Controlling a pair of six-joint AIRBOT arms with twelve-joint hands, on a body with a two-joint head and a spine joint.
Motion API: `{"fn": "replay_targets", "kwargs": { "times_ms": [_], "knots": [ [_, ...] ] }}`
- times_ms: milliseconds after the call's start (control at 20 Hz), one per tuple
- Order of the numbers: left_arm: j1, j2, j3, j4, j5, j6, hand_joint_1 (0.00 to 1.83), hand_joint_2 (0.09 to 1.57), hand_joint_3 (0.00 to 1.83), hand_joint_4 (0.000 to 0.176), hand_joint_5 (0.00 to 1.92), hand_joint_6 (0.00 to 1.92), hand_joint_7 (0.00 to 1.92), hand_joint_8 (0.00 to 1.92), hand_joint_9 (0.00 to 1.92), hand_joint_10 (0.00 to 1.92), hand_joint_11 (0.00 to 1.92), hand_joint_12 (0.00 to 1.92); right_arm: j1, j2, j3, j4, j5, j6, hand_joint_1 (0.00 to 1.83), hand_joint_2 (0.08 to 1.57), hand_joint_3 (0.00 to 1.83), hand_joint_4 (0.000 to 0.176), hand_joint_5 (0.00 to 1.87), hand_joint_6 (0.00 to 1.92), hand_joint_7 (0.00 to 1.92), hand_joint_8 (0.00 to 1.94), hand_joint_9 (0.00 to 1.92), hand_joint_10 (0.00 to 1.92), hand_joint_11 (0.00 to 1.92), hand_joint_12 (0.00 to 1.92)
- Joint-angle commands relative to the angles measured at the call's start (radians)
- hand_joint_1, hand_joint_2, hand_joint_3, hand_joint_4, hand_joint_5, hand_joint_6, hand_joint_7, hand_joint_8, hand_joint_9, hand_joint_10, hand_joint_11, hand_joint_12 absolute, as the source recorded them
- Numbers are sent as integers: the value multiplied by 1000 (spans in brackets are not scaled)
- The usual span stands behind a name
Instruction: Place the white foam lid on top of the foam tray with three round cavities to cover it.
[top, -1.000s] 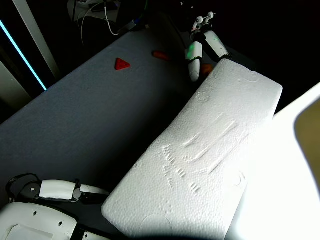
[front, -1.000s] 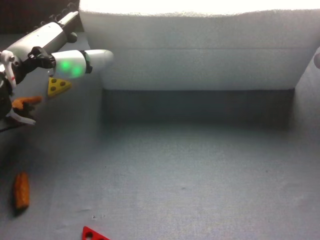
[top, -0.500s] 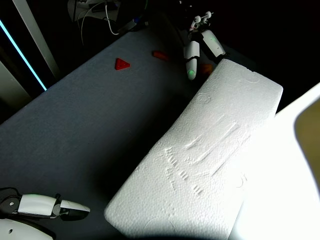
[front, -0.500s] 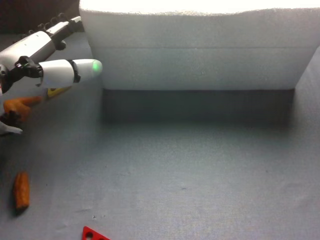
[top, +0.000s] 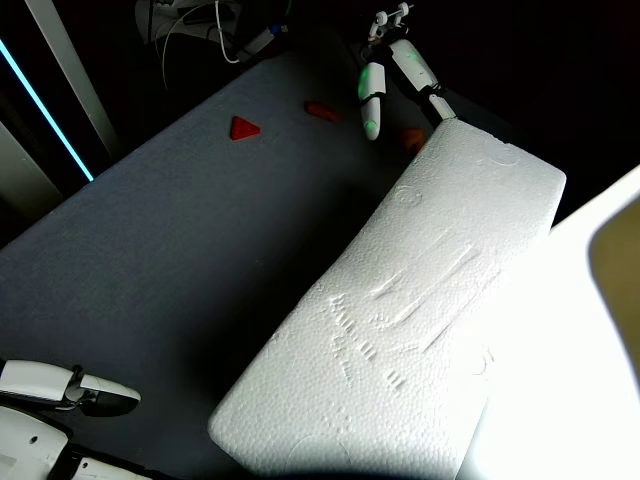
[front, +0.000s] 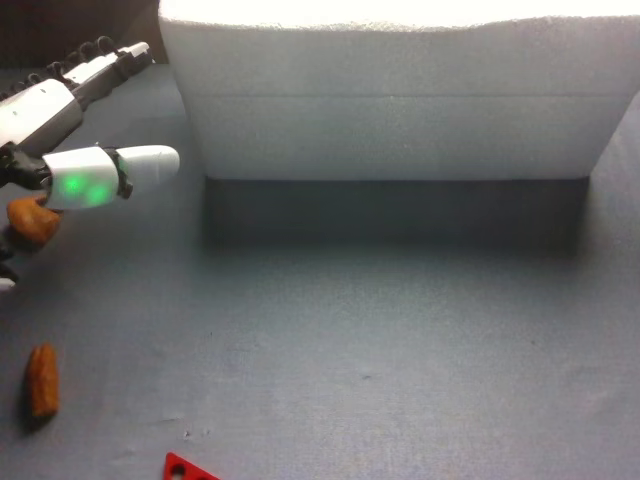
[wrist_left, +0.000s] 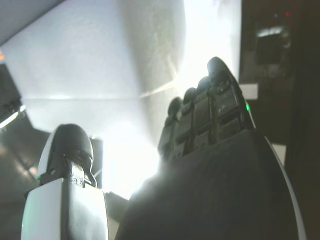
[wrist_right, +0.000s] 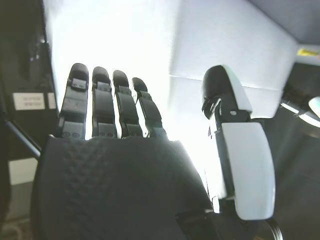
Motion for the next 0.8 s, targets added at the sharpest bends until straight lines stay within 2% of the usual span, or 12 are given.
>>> {"fn": "replay_targets", "kwargs": {
  "times_ms": [0, 50, 150, 200, 350, 500, 550, 600, 700, 750],
  "knots": [
    [7, 22, -9, -5, -146, -2, 446, 1167, 1, 0, 51, 2, 0, 0, 0, 0, 0, 358, -14, 24, -12, -1, 160, 9, 459, 1254, 0, 0, 0, 0, 0, 0, 0, 0, 30, 15],
    [23, 33, -26, 6, -165, -9, 407, 1180, 1, 0, 43, 0, 0, 0, 0, 0, 0, 305, -50, 37, -34, -5, 202, 25, 442, 1253, 0, 0, 0, 0, 0, 0, 0, 0, 39, 24],
    [48, 49, -56, 29, -191, -20, 391, 1172, 0, 0, 36, 1, 0, 0, 0, 0, 0, 61, -113, 57, -65, -24, 264, 68, 400, 1262, 0, 0, 0, 0, 0, 0, 23, 10, 1, 848],
    [62, 57, -75, 42, -205, -21, 392, 1190, 4, 0, 37, 1, 0, 0, 0, 0, 0, 1, -150, 68, -88, -35, 300, 86, 432, 1273, 2, 0, 0, 0, 0, 0, 35, 17, 0, 1139],
    [100, 74, -120, 61, -261, -27, 364, 1209, 9, 0, 29, 0, 0, 0, 0, 0, 0, 0, -238, 77, -133, -49, 406, 124, 384, 1283, 1, 0, 0, 0, 0, 0, 23, 10, 0, 845],
    [131, 93, -165, 95, -305, -41, 339, 1216, 9, 0, 30, 1, 0, 0, 0, 0, 16, 7, -321, 83, -172, -70, 507, 163, 367, 1289, 3, 0, 0, 0, 0, 0, 42, 15, 0, 847],
    [135, 97, -176, 108, -313, -43, 313, 1224, 10, 0, 21, 0, 0, 0, 0, 0, 0, 0, -346, 86, -187, -79, 533, 168, 329, 1265, 0, 0, 0, 0, 0, 0, 9, 1, 0, 665],
    [138, 99, -187, 117, -325, -45, 304, 1229, 11, 0, 23, 1, 0, 0, 0, 0, 17, 8, -364, 91, -199, -88, 554, 173, 353, 1274, 1, 0, 0, 0, 0, 0, 5, 0, 0, 607],
    [141, 101, -205, 147, -343, -62, 280, 1243, 13, 0, 9, 0, 0, 0, 0, 0, 3, 4, -371, 94, -216, -123, 575, 185, 431, 1307, 5, 0, 0, 0, 0, 0, 4, 1, 0, 716],
    [141, 103, -214, 169, -348, -70, 285, 1248, 14, 1, 2, 0, 0, 0, 0, 0, 0, 0, -370, 94, -221, -145, 577, 187, 428, 1308, 2, 0, 0, 0, 0, 0, 0, 0, 0, 608]
  ]
}}
